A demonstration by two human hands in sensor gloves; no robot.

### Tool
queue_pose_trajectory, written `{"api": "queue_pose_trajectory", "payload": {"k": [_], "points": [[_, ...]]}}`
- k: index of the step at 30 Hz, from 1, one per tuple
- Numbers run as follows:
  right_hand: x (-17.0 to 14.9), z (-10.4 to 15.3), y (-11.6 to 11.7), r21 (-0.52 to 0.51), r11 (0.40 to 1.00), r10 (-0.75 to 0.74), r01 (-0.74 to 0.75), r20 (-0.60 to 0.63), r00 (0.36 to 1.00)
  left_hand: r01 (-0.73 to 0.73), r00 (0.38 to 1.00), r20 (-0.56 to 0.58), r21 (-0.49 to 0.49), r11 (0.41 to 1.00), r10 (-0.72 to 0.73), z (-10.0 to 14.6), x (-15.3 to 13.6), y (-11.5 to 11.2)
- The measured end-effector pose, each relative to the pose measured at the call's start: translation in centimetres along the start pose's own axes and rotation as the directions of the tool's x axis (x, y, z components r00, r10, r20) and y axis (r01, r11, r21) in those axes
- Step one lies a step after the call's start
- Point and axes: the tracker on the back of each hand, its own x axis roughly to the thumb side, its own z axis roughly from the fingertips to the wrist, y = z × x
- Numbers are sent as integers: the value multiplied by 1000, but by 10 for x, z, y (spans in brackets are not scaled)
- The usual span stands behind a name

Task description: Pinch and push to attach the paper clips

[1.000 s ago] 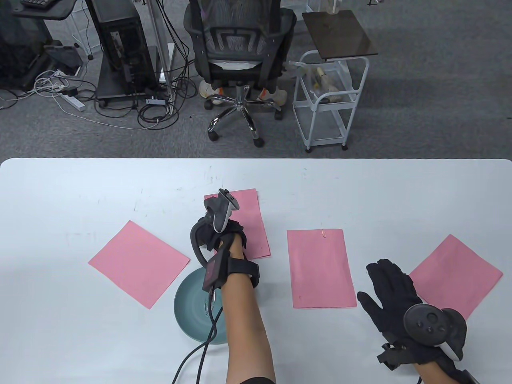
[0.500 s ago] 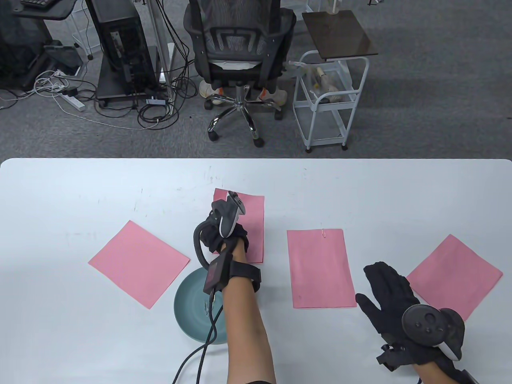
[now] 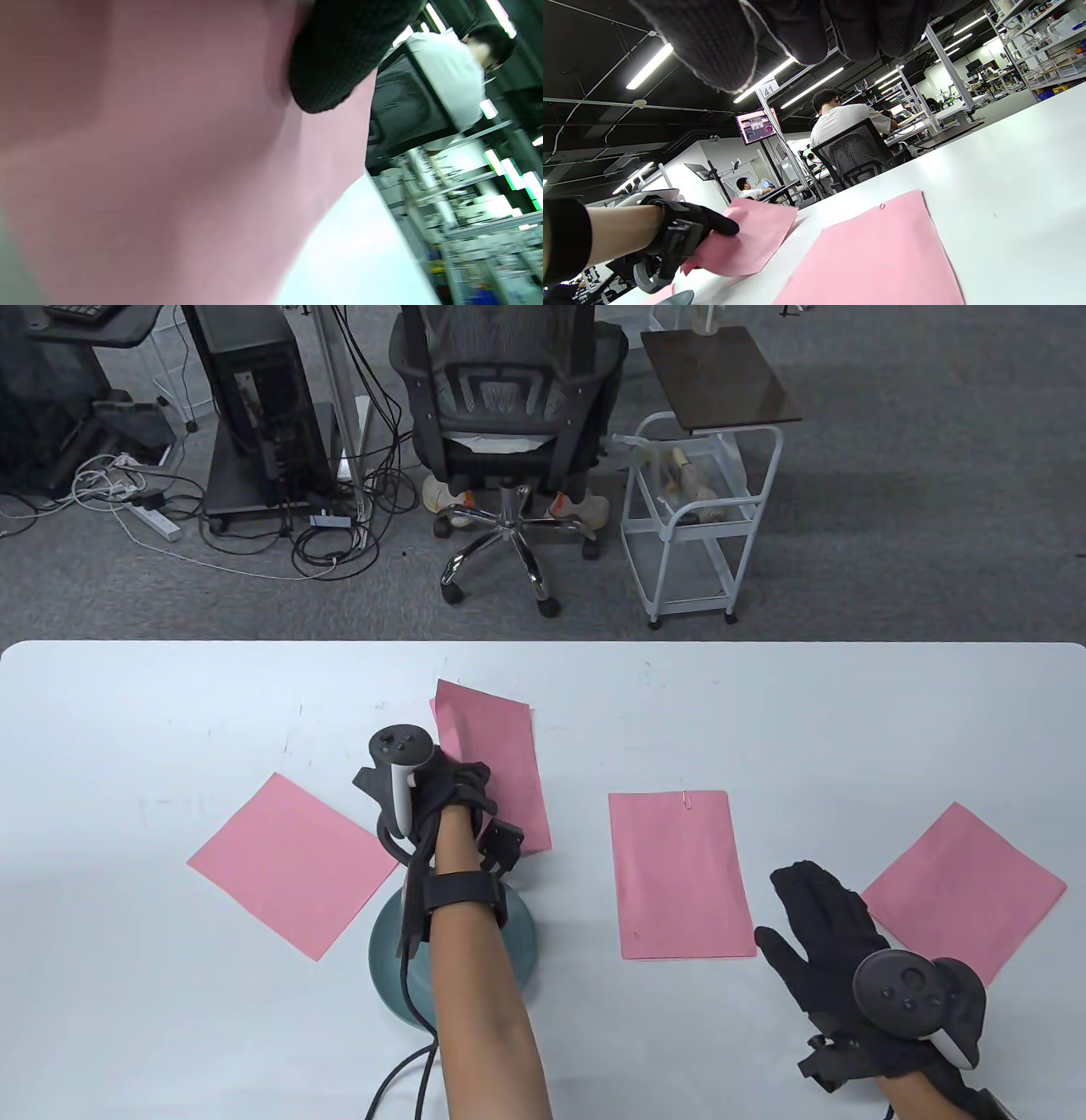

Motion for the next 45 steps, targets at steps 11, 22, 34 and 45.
{"api": "queue_pose_trajectory", "payload": {"k": [11,22,34,45], "points": [[4,-1,8,26,1000,17,-18,19,1000,-246,911,289,-190,950,294,67,6,23],[13,-5,23,73,973,-225,220,60,973,-273,789,394,-461,844,471,164,-16,3],[9,-24,55,186,456,-843,870,-225,489,-138,739,476,-586,798,477,201,-35,-45],[-3,-27,58,22,423,-891,906,-173,420,110,692,632,-569,815,349,201,-49,-50]]}}
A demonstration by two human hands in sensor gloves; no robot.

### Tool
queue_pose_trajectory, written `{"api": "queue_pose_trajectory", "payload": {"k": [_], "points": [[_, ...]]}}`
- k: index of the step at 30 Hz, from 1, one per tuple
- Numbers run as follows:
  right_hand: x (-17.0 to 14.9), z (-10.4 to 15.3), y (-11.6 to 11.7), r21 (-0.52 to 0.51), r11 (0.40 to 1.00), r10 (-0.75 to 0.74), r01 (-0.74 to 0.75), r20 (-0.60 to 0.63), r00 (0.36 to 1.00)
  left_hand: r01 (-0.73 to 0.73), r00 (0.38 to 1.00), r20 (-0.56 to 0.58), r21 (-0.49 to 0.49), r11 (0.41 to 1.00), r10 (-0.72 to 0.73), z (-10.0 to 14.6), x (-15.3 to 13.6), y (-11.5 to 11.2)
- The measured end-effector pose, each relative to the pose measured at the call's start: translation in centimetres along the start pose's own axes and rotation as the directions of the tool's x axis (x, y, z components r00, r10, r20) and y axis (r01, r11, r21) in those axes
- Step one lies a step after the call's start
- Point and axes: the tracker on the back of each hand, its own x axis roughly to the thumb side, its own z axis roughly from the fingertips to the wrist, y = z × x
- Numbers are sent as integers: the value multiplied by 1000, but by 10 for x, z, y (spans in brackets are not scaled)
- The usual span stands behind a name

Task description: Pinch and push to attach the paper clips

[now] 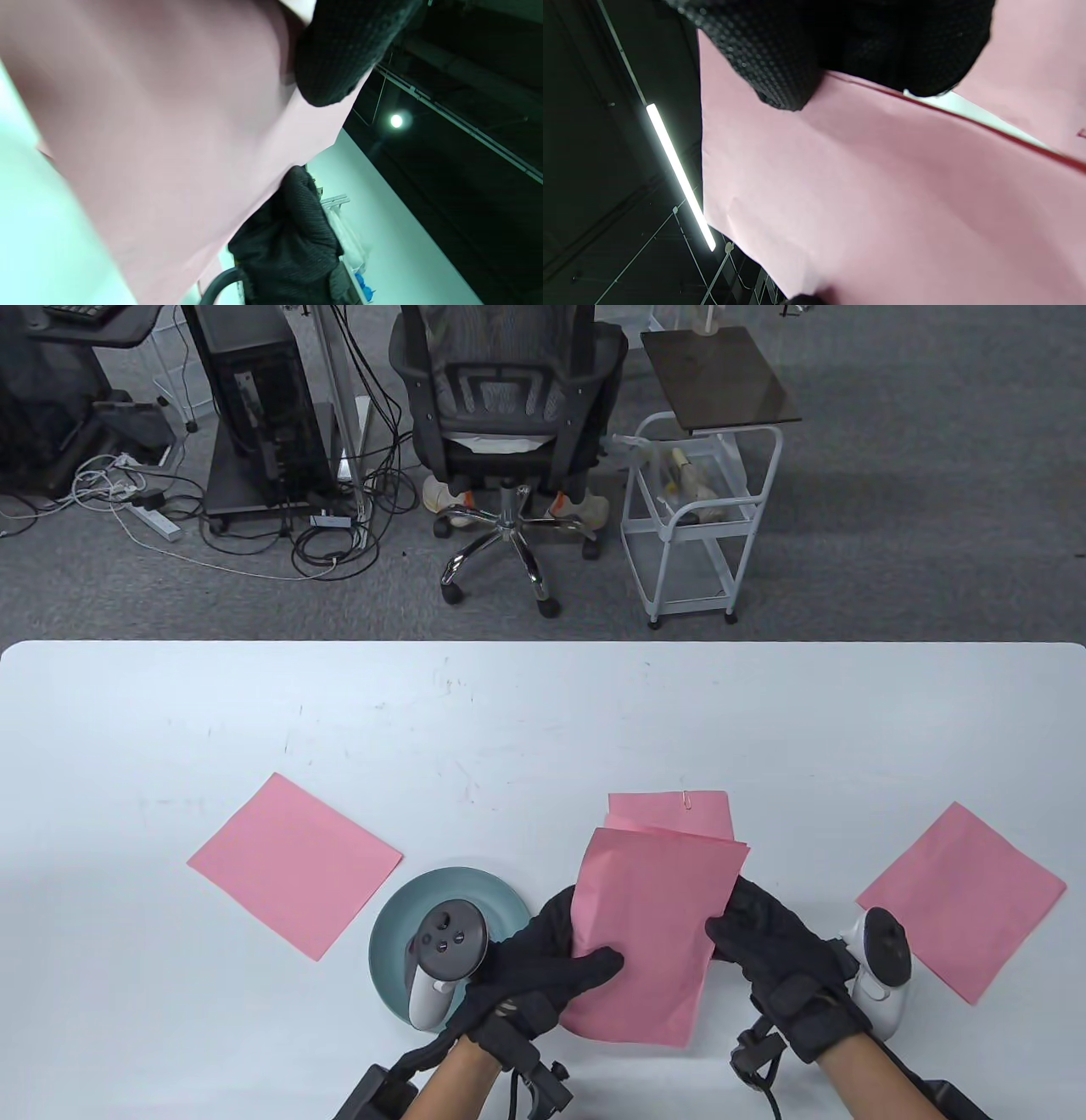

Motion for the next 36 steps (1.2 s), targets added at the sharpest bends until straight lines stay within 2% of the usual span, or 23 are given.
{"api": "queue_pose_trajectory", "payload": {"k": [2,6,13,16,18,20,24,28,32,36], "points": [[4,0,-1,4,1000,30,-31,42,999,31,1000,5,-39,999,-31,1,-2,4],[11,2,-3,-7,994,109,-109,125,986,56,998,9,-34,998,-55,4,1,11],[7,7,-11,-36,990,140,-135,166,976,145,989,24,50,988,-147,9,7,18],[7,7,-13,-4,989,149,-151,187,971,255,966,38,32,967,-256,9,11,19],[7,6,-13,38,983,168,-181,215,962,379,924,68,-28,925,-376,8,15,21],[6,5,-13,71,976,185,-206,229,956,433,901,69,-47,900,-429,8,15,21],[0,2,-13,173,965,159,-197,214,964,400,916,56,-59,914,-397,5,9,18],[-4,1,-12,171,965,163,-197,194,967,413,910,55,-55,909,-410,4,7,15],[3,3,-10,161,972,133,-171,226,965,414,907,84,-12,910,-412,6,13,16],[1,2,-9,205,962,129,-179,233,964,408,910,94,-34,912,-403,7,11,16]]}}
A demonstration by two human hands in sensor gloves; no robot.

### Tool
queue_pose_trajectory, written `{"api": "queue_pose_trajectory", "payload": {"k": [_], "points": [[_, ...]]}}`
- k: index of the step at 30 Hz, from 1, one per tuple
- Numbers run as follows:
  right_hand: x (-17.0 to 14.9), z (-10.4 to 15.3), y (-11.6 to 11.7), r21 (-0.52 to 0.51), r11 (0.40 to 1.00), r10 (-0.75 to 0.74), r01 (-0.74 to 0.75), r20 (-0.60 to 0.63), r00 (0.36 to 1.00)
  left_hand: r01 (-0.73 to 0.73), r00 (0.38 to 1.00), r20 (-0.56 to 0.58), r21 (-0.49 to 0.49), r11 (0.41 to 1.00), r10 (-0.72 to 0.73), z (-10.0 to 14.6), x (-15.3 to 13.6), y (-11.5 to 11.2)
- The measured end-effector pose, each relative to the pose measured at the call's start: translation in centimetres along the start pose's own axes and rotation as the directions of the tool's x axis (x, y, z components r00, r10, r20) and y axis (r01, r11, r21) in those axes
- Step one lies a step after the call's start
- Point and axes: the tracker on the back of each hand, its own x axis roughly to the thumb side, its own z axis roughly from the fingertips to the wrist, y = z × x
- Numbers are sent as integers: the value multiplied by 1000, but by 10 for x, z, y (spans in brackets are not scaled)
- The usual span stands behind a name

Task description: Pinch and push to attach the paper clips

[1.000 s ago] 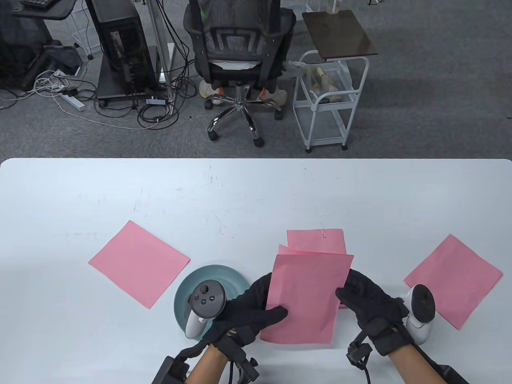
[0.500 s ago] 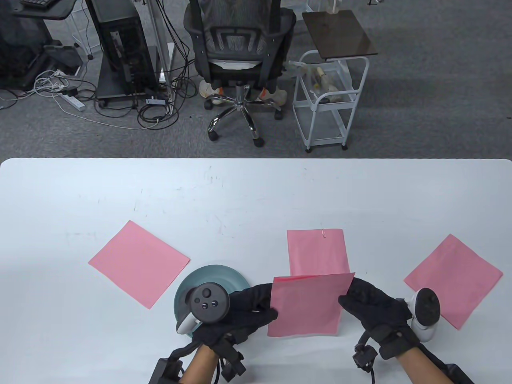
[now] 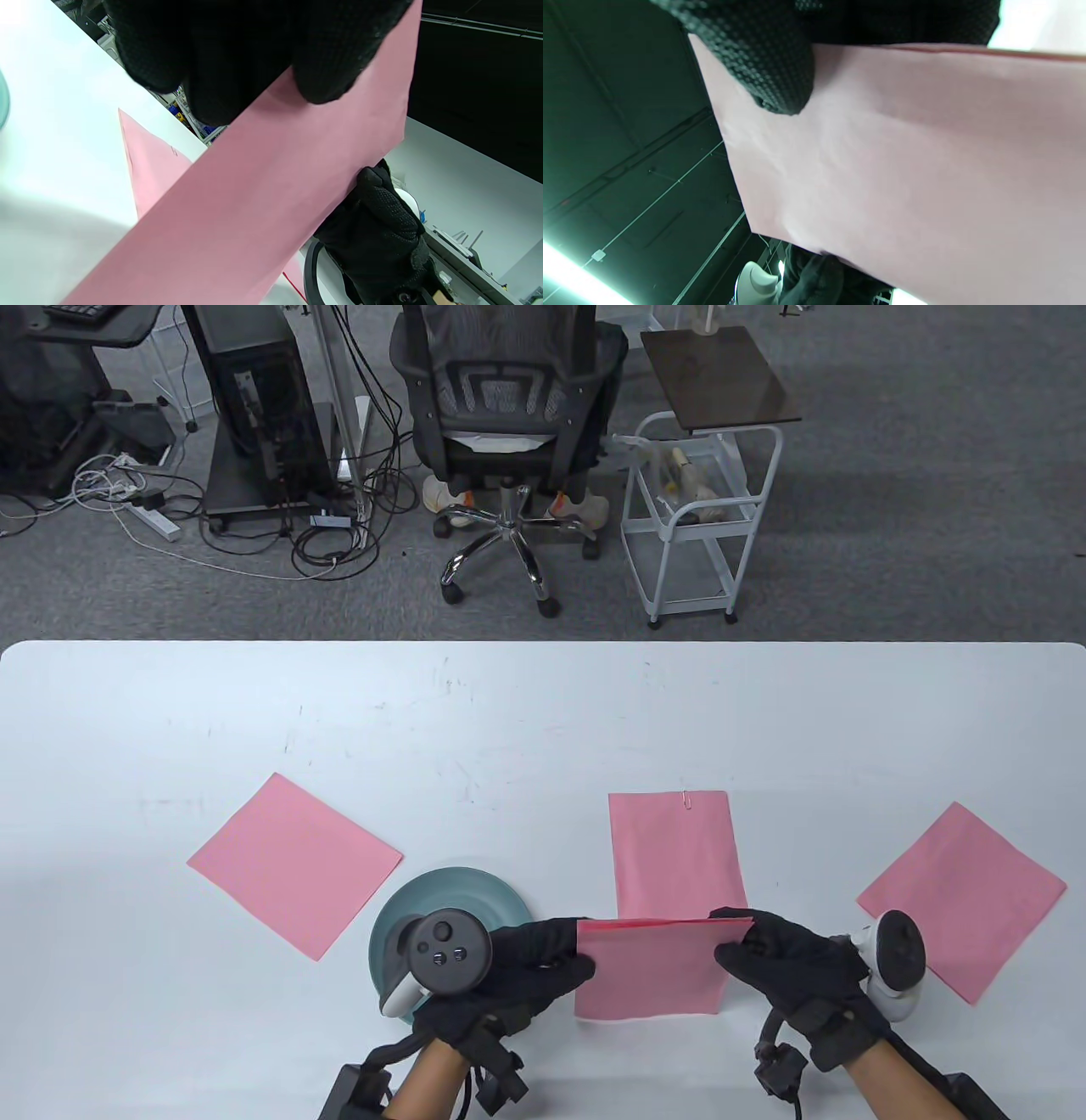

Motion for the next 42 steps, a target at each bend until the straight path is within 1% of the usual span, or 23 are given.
{"api": "queue_pose_trajectory", "payload": {"k": [2,5,8,10,12,15,16,19,21,26,28,31,34,36,37,38,39,40,41,42], "points": [[-6,0,0,34,999,-7,8,-32,999,-40,999,1,-3,999,40,-1,-3,-3],[-11,0,1,19,1000,-17,18,-52,998,-103,995,11,8,995,103,-2,-3,-7],[-4,-1,1,9,999,-32,32,-25,999,-69,997,35,34,997,68,-1,3,-3],[-2,-1,2,27,999,-32,33,-13,999,-70,997,40,44,997,68,0,4,-2],[-7,-1,2,45,999,-20,21,-28,999,-72,997,21,16,997,71,-1,1,-3],[-19,0,1,74,997,-20,28,-99,995,-33,999,-21,-31,999,32,-3,-4,-8],[-22,1,1,52,998,-12,18,-109,994,-14,999,-29,-29,999,13,-4,-4,-9],[-21,0,2,29,1000,14,-11,-118,993,6,999,-49,8,1000,-6,-4,-2,-11],[-18,1,4,-20,999,31,-33,-121,992,10,998,-59,31,999,-8,-4,-1,-11],[-16,1,4,-59,998,0,-8,-146,989,-37,996,-85,63,997,42,-4,-4,-10],[-17,0,4,-64,998,-22,12,-153,988,-35,995,-94,82,996,43,-3,-4,-10],[-17,1,4,-81,996,-40,27,-168,985,-27,995,-97,84,996,35,-3,-4,-9],[-17,1,2,-94,994,-67,51,-174,982,-5,994,-106,100,995,16,0,-3,4],[-17,1,0,-117,991,-87,66,-180,980,94,988,-139,142,985,-74,6,-2,21],[-17,1,-2,-125,990,-94,72,-185,978,188,972,-175,159,969,-160,11,-2,32],[-18,1,-3,-129,989,-102,78,-188,977,288,943,-220,156,945,-251,15,-2,40],[-18,1,-4,-134,988,-107,82,-188,976,386,900,-272,134,913,-340,18,-3,47],[-19,1,-5,-141,986,-113,87,-191,975,507,824,-340,87,858,-453,22,-4,52],[-20,1,-5,-144,986,-116,89,-195,974,601,746,-382,36,798,-545,24,-5,54],[-20,1,-6,-146,985,-118,90,-197,973,662,679,-413,-14,749,-608,25,-6,55]]}}
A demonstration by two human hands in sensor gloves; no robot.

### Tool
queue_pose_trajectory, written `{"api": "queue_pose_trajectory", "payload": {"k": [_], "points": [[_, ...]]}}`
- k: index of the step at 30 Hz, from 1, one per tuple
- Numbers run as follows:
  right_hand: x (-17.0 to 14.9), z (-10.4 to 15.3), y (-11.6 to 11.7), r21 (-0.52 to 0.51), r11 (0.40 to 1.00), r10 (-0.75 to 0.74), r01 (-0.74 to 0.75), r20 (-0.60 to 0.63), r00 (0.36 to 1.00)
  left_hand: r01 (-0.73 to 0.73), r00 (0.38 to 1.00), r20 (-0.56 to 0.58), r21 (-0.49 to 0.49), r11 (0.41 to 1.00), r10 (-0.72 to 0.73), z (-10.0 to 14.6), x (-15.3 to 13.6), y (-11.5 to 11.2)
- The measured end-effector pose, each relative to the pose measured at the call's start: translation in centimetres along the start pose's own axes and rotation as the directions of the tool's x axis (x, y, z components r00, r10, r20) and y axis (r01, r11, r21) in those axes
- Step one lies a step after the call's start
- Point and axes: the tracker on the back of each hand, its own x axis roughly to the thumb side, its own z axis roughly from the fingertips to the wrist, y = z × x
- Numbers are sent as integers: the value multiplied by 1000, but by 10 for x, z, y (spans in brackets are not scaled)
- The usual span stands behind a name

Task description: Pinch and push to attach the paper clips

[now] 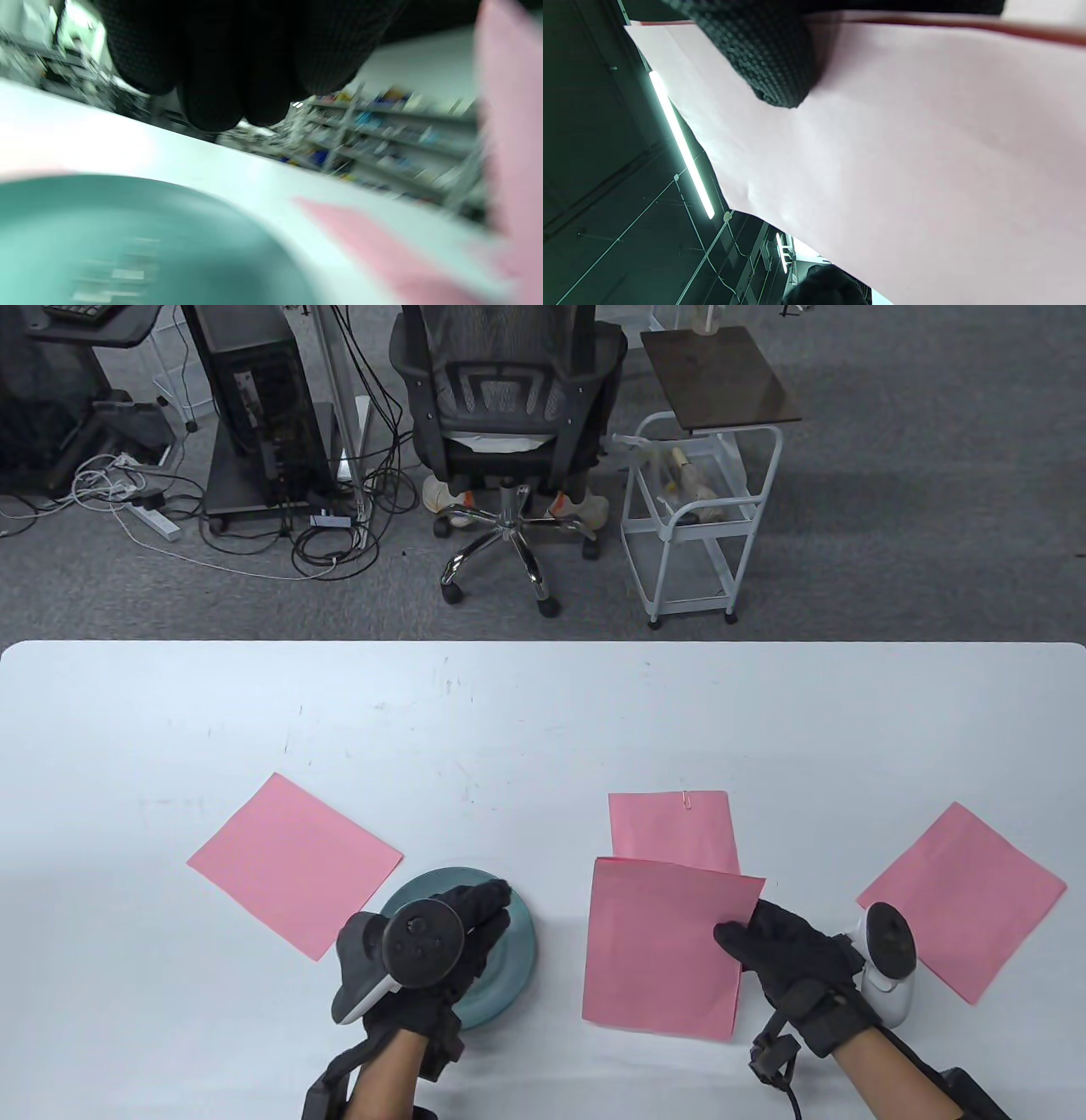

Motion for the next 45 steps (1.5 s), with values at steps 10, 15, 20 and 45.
{"api": "queue_pose_trajectory", "payload": {"k": [10,15,20,45], "points": [[-1,0,-1,-1,1000,-12,12,1,1000,294,955,1,-152,944,-297,-16,-2,-32],[-1,0,-1,1,1000,-14,14,1,1000,381,925,74,-151,912,-374,-22,-3,-48],[-1,0,-1,2,1000,-18,18,4,1000,439,898,97,-212,873,-428,-28,-3,-63],[-1,1,-1,7,1000,-27,27,7,1000,482,874,65,-239,843,-482,-34,0,-70]]}}
